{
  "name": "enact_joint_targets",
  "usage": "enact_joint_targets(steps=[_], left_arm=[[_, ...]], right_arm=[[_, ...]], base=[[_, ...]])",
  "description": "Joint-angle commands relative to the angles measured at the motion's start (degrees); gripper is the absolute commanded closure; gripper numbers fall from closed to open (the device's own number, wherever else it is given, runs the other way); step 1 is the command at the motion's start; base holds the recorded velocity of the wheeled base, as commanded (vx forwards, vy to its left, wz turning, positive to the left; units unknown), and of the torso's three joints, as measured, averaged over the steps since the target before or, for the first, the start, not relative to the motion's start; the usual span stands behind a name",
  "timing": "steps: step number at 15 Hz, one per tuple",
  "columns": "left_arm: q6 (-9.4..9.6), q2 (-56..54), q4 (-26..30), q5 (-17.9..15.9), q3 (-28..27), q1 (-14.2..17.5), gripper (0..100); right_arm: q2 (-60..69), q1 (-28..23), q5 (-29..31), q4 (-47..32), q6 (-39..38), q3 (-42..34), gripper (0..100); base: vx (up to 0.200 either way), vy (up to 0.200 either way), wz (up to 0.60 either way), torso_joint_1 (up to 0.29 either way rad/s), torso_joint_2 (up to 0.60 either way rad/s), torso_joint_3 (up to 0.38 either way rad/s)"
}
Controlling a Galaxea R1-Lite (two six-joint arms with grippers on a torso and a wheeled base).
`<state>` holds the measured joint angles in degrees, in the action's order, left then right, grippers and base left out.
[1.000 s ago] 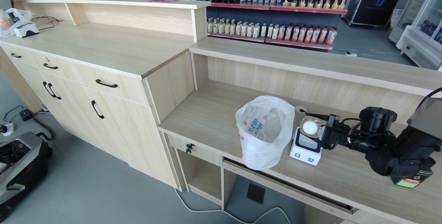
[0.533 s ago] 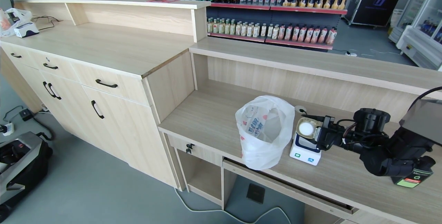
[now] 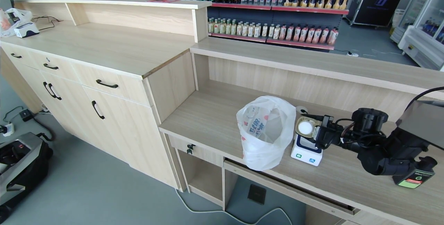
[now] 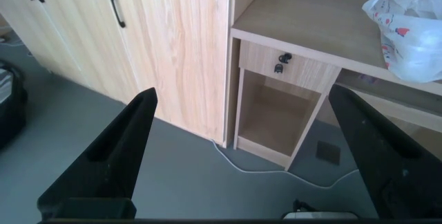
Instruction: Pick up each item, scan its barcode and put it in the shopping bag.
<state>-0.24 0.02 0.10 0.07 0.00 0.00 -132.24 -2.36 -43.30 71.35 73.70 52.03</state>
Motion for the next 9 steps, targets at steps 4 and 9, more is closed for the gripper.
enact_joint_targets(steps=[4,9], left_arm=[[-0.02,0.0,0.0,0.0,0.0,0.0,0],[-0.02,0.0,0.0,0.0,0.0,0.0,0]], right_arm=[[11.7,-3.3,0.5,-0.9,-15.0,-7.3,100],[33.1,-11.9,14.9,-8.6,-49.0,-14.9,100]], base=[[0.000,0.000,0.00,0.000,0.00,0.000],[0.000,0.000,0.00,0.000,0.00,0.000]])
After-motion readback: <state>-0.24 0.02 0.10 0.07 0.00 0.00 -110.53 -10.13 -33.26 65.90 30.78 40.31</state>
